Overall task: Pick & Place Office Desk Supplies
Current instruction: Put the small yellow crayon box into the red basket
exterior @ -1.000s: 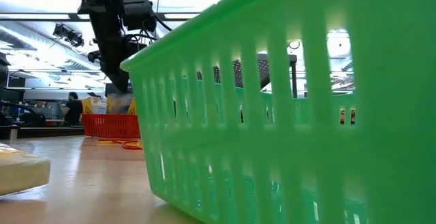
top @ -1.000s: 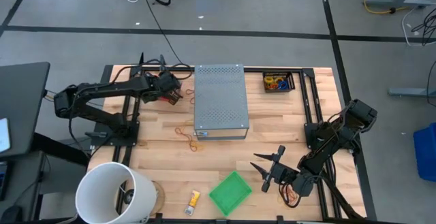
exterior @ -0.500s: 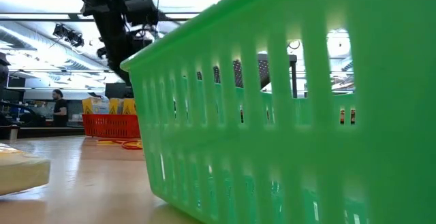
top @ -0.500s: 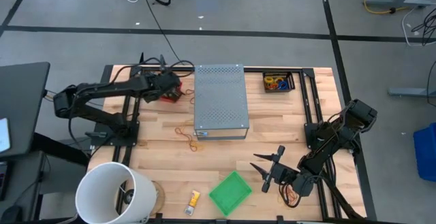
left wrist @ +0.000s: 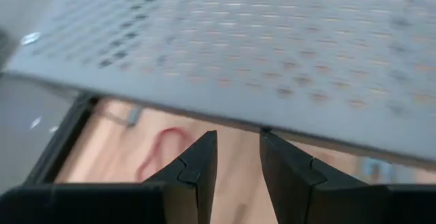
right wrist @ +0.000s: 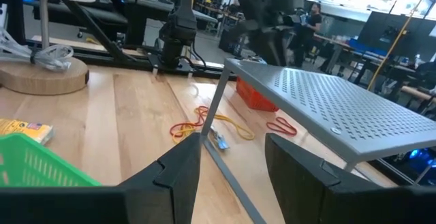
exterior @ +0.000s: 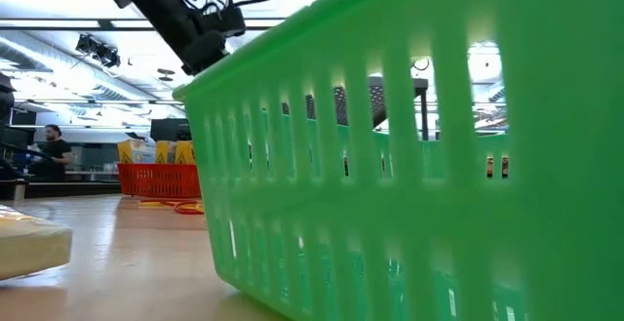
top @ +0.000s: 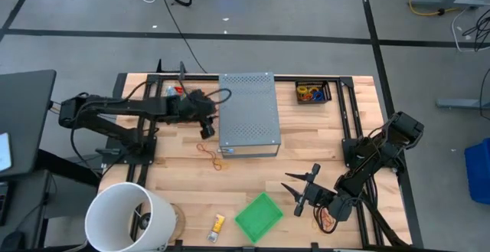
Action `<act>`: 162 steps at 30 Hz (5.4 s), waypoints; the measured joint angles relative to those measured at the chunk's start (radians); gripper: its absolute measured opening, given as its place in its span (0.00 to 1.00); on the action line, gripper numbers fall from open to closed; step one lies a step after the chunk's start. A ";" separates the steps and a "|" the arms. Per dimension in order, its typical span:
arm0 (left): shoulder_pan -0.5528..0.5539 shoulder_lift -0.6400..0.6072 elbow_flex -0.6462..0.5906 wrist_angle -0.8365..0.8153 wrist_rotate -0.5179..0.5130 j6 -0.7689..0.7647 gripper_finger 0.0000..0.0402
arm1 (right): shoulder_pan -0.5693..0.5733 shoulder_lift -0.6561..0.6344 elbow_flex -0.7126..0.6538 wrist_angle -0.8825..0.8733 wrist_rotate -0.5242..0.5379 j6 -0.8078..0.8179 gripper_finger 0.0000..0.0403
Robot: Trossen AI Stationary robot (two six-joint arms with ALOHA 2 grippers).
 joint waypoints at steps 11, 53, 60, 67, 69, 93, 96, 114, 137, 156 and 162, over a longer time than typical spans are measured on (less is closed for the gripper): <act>-0.206 -0.058 0.000 -0.046 0.306 -0.081 0.30 | -0.001 0.000 0.000 -0.003 0.000 0.022 0.43; -0.721 0.431 -0.001 0.497 0.358 -0.811 0.71 | -0.031 0.000 0.000 -0.106 -0.211 0.078 0.43; -0.752 0.532 0.034 0.558 0.327 -0.891 0.72 | -0.024 0.000 0.000 -0.142 -0.212 0.079 0.43; -0.804 0.643 0.165 0.480 0.435 -0.769 0.72 | -0.025 0.000 0.000 -0.168 -0.208 0.078 0.43; -0.811 0.670 0.203 0.463 0.469 -0.728 0.72 | -0.025 0.000 0.000 -0.169 -0.207 0.078 0.43; -0.868 0.691 0.254 0.353 0.416 -0.471 0.01 | -0.026 0.000 0.000 -0.159 -0.206 0.072 0.43; -0.865 0.691 0.254 0.286 0.420 -0.474 0.01 | -0.026 0.000 0.000 -0.159 -0.206 0.071 0.43; -0.753 0.668 0.257 -0.116 0.257 -0.486 0.00 | -0.026 0.000 0.000 -0.159 -0.181 0.069 0.43; -0.794 0.745 0.352 0.324 0.513 -0.447 0.00 | -0.026 0.000 0.000 -0.164 -0.181 0.069 0.43; -0.766 0.809 0.357 0.180 0.536 -0.454 0.00 | -0.026 0.000 0.000 -0.159 -0.181 0.068 0.43; -0.759 0.805 0.360 0.023 0.449 -0.412 0.00 | -0.026 0.000 0.000 -0.159 -0.181 0.056 0.43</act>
